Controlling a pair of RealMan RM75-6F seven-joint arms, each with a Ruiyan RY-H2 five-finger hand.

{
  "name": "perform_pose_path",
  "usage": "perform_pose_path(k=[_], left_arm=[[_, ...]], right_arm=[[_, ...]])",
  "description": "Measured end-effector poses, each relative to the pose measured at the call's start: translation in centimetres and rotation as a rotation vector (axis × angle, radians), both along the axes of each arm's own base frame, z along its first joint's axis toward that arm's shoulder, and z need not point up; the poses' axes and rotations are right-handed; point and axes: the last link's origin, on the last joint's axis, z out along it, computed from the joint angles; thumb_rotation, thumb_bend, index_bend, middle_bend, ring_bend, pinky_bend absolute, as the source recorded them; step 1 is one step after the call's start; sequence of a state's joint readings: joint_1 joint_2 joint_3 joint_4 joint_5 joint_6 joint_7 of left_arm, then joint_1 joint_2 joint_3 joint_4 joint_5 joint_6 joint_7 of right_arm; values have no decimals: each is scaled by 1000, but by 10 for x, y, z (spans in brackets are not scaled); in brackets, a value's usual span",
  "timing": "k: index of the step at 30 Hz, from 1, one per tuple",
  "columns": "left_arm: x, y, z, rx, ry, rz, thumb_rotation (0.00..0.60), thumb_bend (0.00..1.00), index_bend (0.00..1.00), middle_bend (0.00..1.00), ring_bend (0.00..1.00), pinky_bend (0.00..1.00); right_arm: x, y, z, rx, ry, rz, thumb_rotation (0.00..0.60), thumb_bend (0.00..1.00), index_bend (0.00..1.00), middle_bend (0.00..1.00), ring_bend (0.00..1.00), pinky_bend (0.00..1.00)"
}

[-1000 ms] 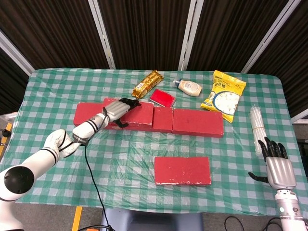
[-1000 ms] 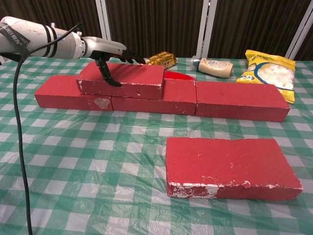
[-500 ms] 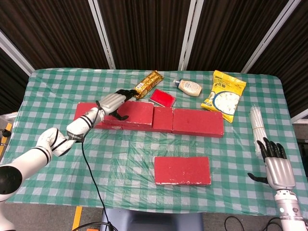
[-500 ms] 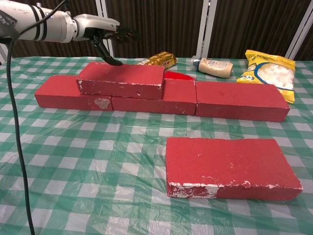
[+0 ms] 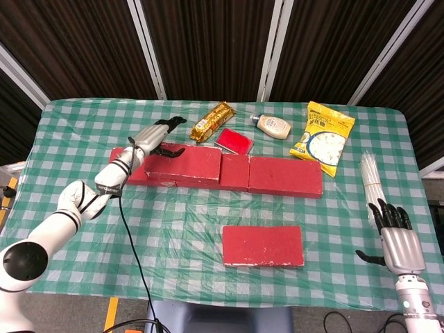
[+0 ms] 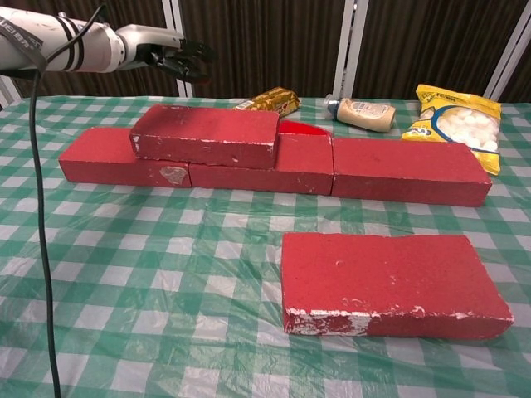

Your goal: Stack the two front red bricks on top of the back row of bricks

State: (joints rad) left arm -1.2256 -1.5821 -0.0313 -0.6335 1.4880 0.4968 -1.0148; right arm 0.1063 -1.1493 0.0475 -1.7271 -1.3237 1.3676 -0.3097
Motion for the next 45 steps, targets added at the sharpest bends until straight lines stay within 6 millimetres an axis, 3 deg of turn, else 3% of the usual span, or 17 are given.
perform_pose_path(k=[9,21,45], left_arm=[[-6,3,-22,-24,19,61,138,390,0,0,200,0],[-7,4,-29,-25,59,43,138,388,0,0,217,0],[-17,-1,-24,-49,107,45,137,381,0,0,239,0]], right_arm=[[-1,-3,-1,2,2,-9,462,46,0,0,0,0],[-2,-3,-2,4,5,-12,463,48,0,0,0,0],[-1,-3,-5,13,11,-12,463,48,0,0,0,0]])
